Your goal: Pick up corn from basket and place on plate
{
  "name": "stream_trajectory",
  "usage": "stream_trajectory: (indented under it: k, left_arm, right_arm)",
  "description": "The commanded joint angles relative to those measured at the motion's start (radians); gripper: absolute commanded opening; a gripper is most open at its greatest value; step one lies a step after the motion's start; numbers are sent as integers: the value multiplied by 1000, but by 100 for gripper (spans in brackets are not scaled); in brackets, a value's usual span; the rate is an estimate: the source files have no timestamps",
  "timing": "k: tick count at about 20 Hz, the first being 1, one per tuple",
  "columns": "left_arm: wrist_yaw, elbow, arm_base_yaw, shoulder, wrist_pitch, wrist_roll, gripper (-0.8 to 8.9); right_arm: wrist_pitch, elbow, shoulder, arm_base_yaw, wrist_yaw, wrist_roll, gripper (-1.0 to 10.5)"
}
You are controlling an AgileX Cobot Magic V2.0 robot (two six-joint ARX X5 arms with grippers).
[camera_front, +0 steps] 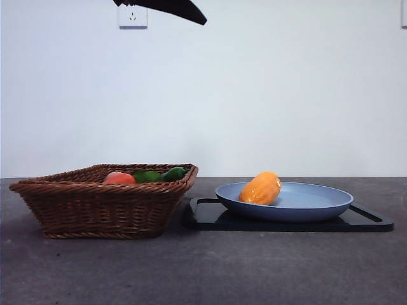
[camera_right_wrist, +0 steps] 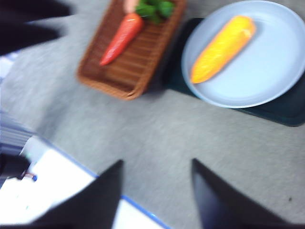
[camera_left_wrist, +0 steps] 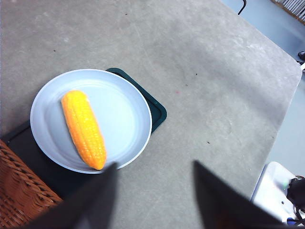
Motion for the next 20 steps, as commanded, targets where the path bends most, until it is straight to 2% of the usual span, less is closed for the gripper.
stream_trajectory:
  k: [1,2,7,15,20]
  left_arm:
    - [0,28,-5,6,5,8,51]
    - [0,28,-6,6,3,8,-2]
    - [0,28,-6,6,-17,8,7]
    - [0,28,-6,6,-10,8,7]
    - [0,28,-6,6,-10,8,7]
  right_arm:
    - [-26,18,-56,11,16,-29,53]
    - [-45,18,-86,10,32,-45,-2]
    - [-89,16,-204,10,89,-67,3]
    - [48,16,-253,10,82,-64,3]
    - [52,16,-253,10,82,-64,3]
